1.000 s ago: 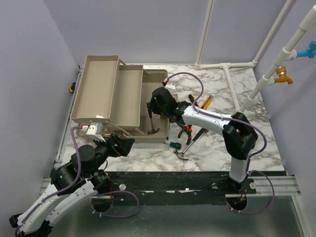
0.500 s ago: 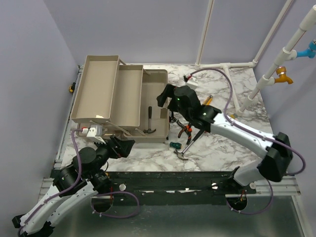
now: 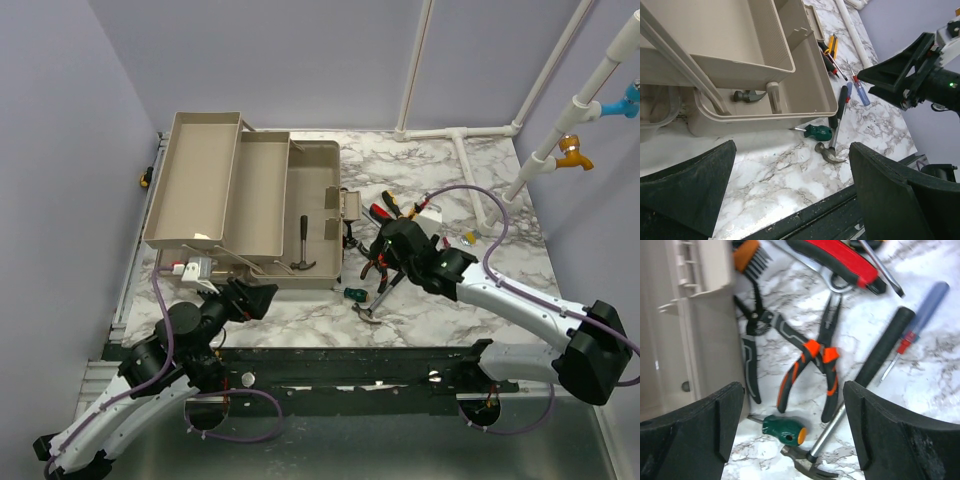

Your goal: Pack the tool kit

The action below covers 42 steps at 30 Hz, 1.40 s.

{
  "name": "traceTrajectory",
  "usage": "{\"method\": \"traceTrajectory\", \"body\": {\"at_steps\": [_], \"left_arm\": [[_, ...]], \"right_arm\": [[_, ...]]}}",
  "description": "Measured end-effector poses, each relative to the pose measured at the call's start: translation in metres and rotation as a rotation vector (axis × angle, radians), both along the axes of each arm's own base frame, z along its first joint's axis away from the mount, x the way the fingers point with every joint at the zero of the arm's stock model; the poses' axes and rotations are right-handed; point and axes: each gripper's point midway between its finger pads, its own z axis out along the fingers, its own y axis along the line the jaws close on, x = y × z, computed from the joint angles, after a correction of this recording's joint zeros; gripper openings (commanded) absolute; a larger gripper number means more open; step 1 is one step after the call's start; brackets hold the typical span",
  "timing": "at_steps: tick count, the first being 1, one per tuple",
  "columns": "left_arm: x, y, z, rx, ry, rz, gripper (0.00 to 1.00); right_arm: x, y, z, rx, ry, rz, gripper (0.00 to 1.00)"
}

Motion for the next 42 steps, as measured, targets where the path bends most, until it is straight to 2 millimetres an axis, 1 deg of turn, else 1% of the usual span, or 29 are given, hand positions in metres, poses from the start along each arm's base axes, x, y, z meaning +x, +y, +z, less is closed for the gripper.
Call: {"method": "traceTrajectory", "body": {"at_steps": [3,5,8,10,15,17,18,20,22,26,28,31,33,34,35,38,40,42], "left_arm": [[-0.001,0.000,0.003,-0.004,-0.005,-0.002,0.99],[-0.002,0.001,0.010,-0.010,-0.016,-0.008,0.99],[-0.006,0.002,0.027,-0.021,-0.048,-0.030,0.99],[-0.007,0.001,0.035,-0.011,-0.058,-0.041,0.99],[-0.006,-0.002,0.042,0.060,-0.049,-0.063,0.99],[-0.006,-0.002,0.045,0.092,-0.047,-0.069,0.99],[-0.006,-0.002,0.047,0.100,-0.048,-0.070,0.99],[-0.006,0.001,0.052,0.125,-0.055,-0.072,0.99],[-0.007,0.003,0.056,0.142,-0.065,-0.072,0.99],[-0.006,0.006,0.056,0.165,-0.074,-0.067,0.99],[-0.006,0.007,0.055,0.172,-0.074,-0.068,0.99],[-0.006,0.007,0.055,0.177,-0.077,-0.069,0.99],[-0.006,0.007,0.054,0.180,-0.078,-0.069,0.99],[-0.006,0.007,0.054,0.182,-0.078,-0.070,0.99],[-0.006,0.007,0.054,0.186,-0.078,-0.071,0.99],[-0.007,0.009,0.050,0.212,-0.073,-0.075,0.99],[-0.008,0.012,0.048,0.245,-0.069,-0.081,0.99],[-0.009,0.014,0.053,0.266,-0.078,-0.084,0.99]], "right_arm": [[-0.003,-0.012,-0.017,0.012,0.051,-0.069,0.85],[-0.001,-0.012,-0.021,0.038,0.069,-0.105,0.84],[0.000,-0.006,-0.031,0.079,0.107,-0.125,0.83],[0.000,0.002,-0.039,0.110,0.139,-0.127,0.83],[-0.001,0.020,-0.062,0.171,0.224,-0.136,0.81],[-0.001,0.026,-0.068,0.191,0.243,-0.140,0.74],[0.000,0.028,-0.071,0.201,0.249,-0.142,0.68],[0.001,0.032,-0.074,0.219,0.256,-0.148,0.62],[0.003,0.035,-0.079,0.232,0.265,-0.157,0.60],[0.004,0.038,-0.091,0.254,0.290,-0.182,0.59],[0.003,0.036,-0.099,0.261,0.306,-0.195,0.50],[0.002,0.033,-0.107,0.270,0.324,-0.211,0.27],[0.002,0.031,-0.108,0.276,0.329,-0.218,0.14],[0.002,0.030,-0.108,0.278,0.331,-0.223,0.05],[0.002,0.029,-0.108,0.276,0.330,-0.224,0.01],[0.001,0.021,-0.099,0.267,0.308,-0.240,0.01],[0.003,0.011,-0.083,0.259,0.258,-0.255,0.01],[0.007,0.003,-0.060,0.261,0.185,-0.256,0.01]]}}
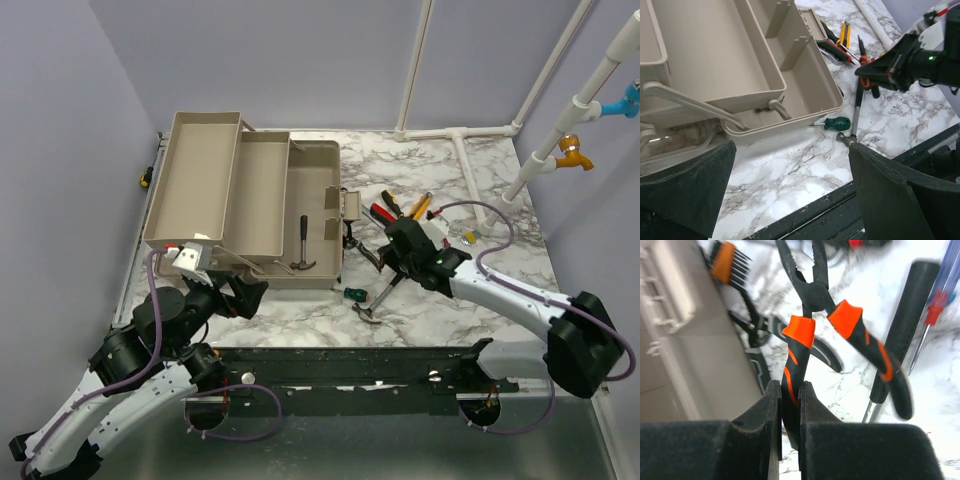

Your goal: Pack the tool kit

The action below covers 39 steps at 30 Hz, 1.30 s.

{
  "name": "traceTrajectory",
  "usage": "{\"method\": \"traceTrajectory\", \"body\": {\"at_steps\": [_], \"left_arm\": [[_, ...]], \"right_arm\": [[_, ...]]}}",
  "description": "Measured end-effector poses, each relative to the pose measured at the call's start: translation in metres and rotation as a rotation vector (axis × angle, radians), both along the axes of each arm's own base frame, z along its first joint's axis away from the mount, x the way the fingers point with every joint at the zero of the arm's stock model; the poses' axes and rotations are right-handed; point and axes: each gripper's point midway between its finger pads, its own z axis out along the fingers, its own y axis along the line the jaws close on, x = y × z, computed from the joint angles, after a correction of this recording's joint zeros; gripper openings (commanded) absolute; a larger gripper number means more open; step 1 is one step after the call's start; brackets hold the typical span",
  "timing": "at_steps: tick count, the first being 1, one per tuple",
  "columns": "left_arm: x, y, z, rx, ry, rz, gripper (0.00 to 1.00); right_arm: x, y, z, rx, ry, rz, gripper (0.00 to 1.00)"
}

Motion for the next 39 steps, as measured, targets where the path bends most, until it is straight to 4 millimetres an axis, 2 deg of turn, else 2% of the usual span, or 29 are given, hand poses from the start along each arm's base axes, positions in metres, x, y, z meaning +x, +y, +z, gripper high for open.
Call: {"method": "traceTrajectory", "body": {"at_steps": [4,7,13,20,28,32,36,37,39], "left_arm": [[0.000,0.004,0.008,0.023,-0.036,-0.006,0.99],[0.000,0.004,0.008,0.052,-0.053,-0.018,0.99],[0.001,-0.002,0.005,0.107,-0.069,-0.063,0.99],[-0.001,-0.008,0.007,0.116,-0.088,-0.103,0.99],[-0.002,-0.008,0.010,0.104,-0.102,-0.109,0.99],[-0.003,-0.007,0.011,0.099,-0.107,-0.109,0.99],[-0.003,-0.007,0.011,0.096,-0.108,-0.112,0.99],[-0.003,-0.007,0.011,0.096,-0.108,-0.113,0.99],[-0.004,-0.007,0.011,0.095,-0.110,-0.113,0.99]], "right_arm": [[0.006,-0.010,0.046,-0.039,-0.136,0.058,0.01],[0.008,-0.003,0.072,-0.067,-0.222,0.184,0.01],[-0.003,0.034,0.114,-0.021,-0.376,0.490,0.01],[-0.012,0.099,0.154,0.151,-0.460,0.765,0.01],[-0.018,0.150,0.131,0.300,-0.365,0.808,0.01],[-0.021,0.179,0.125,0.376,-0.320,0.820,0.01],[-0.020,0.190,0.127,0.486,-0.311,0.758,0.01],[-0.019,0.189,0.125,0.508,-0.315,0.736,0.12],[-0.015,0.188,0.119,0.540,-0.304,0.685,0.60]]}}
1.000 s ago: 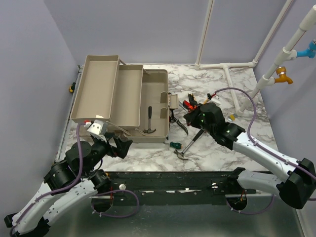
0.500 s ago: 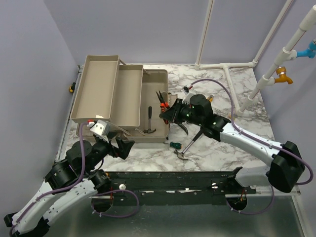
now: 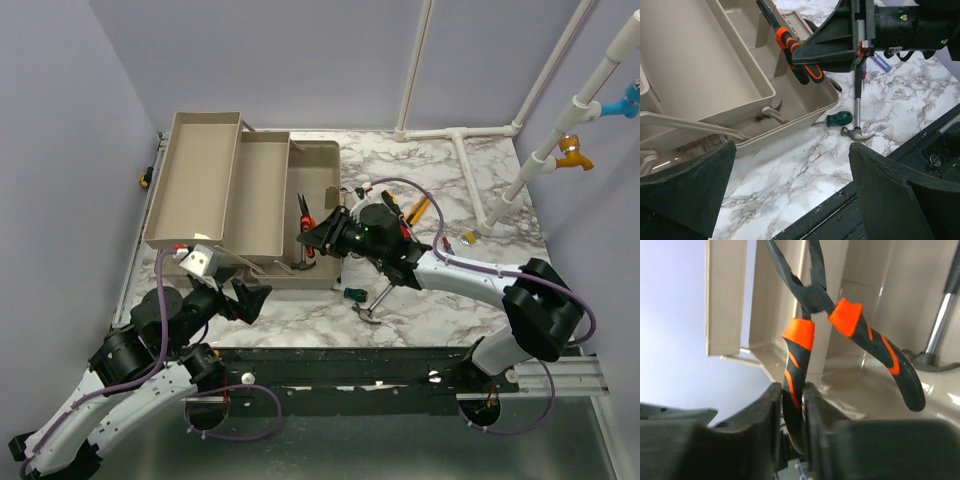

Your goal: Pack the tool kit

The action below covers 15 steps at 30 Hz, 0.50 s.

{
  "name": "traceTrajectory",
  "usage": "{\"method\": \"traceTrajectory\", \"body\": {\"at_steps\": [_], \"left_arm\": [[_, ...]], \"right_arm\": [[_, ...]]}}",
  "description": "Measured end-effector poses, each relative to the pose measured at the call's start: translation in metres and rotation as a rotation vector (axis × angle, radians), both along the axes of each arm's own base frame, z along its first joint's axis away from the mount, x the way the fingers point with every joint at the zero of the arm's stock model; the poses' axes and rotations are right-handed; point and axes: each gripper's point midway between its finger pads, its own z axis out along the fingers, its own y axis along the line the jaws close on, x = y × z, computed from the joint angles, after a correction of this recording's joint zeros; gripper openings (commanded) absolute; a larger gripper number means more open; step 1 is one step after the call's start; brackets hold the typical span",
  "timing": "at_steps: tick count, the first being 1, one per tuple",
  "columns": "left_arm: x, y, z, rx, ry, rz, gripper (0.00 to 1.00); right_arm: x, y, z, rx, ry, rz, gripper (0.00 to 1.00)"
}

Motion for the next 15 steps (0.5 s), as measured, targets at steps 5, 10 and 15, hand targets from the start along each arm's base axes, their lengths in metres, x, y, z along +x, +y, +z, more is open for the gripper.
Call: {"method": "traceTrajectory", "body": {"at_steps": [5,10,15], "left_arm": [[-0.001,0.001,0.001,-0.008,-0.005,-0.001,0.99],[-0.001,0.001,0.002,-0.008,-0.006,-0.003,0.99],[-0.001,0.001,0.002,-0.009,-0.006,-0.003,0.99]], "right_arm": [[0.015,0.000,-0.017,-0.004,0.046,-0.081,0.91],[0.025,-0.002,-0.011,-0.023,0.026,-0.124,0.91],[0.032,-0.025,0.010,-0.096,-0.065,-0.202,0.91]]}}
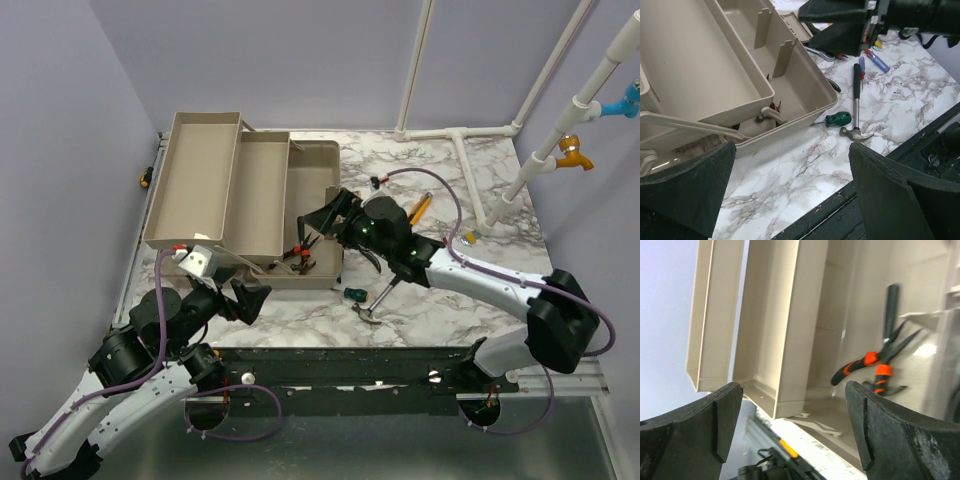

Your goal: Pack the tool kit

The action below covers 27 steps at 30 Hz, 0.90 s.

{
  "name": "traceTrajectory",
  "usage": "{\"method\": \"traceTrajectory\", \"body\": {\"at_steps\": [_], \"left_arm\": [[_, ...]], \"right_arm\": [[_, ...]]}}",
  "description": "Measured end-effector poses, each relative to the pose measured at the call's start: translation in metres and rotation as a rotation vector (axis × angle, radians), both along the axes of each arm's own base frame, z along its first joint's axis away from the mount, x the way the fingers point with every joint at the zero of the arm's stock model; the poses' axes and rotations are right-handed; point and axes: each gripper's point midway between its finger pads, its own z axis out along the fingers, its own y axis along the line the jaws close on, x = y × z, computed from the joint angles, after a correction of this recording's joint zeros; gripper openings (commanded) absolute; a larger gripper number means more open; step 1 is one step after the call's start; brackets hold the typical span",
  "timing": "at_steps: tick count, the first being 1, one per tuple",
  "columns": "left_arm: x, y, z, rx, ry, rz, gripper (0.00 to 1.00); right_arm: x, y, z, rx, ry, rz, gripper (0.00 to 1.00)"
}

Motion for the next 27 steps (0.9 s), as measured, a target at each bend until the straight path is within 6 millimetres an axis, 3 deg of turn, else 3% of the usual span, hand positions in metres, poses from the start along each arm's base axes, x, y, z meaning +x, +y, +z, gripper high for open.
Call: {"method": "traceTrajectory", "body": {"at_steps": [4,7,11,14,20,27], "left_arm": [[0.000,-0.001,0.000,0.000,0.001,-0.004,0.99],[-0.001,-0.002,-0.001,0.000,0.003,-0.010,0.99],[-0.001,-0.004,-0.002,0.002,0.006,-0.019,0.99],[-0.001,-0.006,-0.004,0.011,0.016,-0.026,0.99],[0.000,-0.008,-0.006,0.020,0.026,-0.031,0.99],[-0.001,-0.009,-0.007,0.021,0.029,-0.036,0.99]], "right_arm": [[0.003,-0.042,0.013,-0.136,-0.059,-0.123,0.94],[0.002,-0.083,0.011,-0.252,-0.047,-0.255,0.97],[-0.009,-0.139,-0.016,-0.438,0.036,-0.409,1.00],[-0.021,-0.168,-0.042,-0.566,0.100,-0.467,1.00],[-0.038,-0.197,-0.093,-0.758,0.222,-0.502,0.90],[-0.040,-0.204,-0.136,-0.852,0.326,-0.536,0.79]]}}
